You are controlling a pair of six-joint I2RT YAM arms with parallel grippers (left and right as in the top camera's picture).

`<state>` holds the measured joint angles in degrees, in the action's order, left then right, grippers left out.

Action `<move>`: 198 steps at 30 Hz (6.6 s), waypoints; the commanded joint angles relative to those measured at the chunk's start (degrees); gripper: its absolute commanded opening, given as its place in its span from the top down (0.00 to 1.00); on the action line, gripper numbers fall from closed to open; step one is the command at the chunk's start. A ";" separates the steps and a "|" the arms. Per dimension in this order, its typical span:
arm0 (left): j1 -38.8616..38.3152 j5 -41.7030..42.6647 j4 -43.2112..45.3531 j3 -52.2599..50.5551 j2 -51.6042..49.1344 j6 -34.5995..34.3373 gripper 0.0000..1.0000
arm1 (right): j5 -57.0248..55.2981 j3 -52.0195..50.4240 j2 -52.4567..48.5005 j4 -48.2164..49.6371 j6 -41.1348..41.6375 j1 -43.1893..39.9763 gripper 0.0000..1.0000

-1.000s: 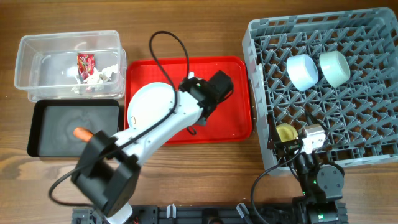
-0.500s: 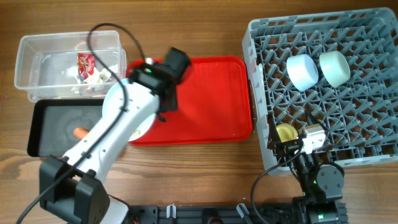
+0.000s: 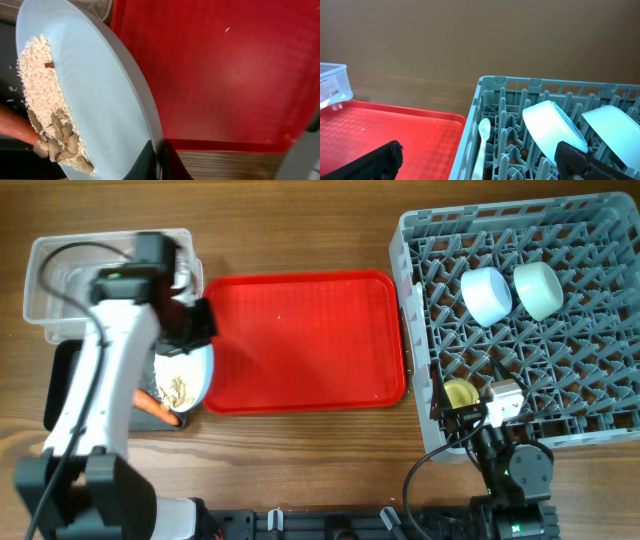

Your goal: Sort waste into correct bins and load items into the dishwasher rack

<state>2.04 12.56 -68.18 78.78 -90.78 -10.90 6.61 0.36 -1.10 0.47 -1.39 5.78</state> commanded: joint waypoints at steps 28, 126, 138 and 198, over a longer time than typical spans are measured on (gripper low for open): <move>49.40 60.15 -18.80 -8.44 12.11 53.72 0.96 | 1.05 -0.07 0.31 0.11 0.02 -0.17 0.00; -15.50 4.48 37.29 -6.51 16.85 -15.74 0.00 | 1.05 -0.07 0.31 0.11 0.04 -0.17 0.00; -8.57 -7.08 11.91 -6.43 49.46 -8.83 0.00 | 1.05 -0.07 0.31 0.11 0.02 -0.17 0.00; 0.04 -9.16 49.75 -73.07 90.40 -6.01 0.00 | 1.05 -0.07 0.31 0.11 0.02 -0.17 0.00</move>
<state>2.31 2.94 -18.76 6.24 -0.84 -17.85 6.61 0.36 -1.17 0.45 -1.41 5.78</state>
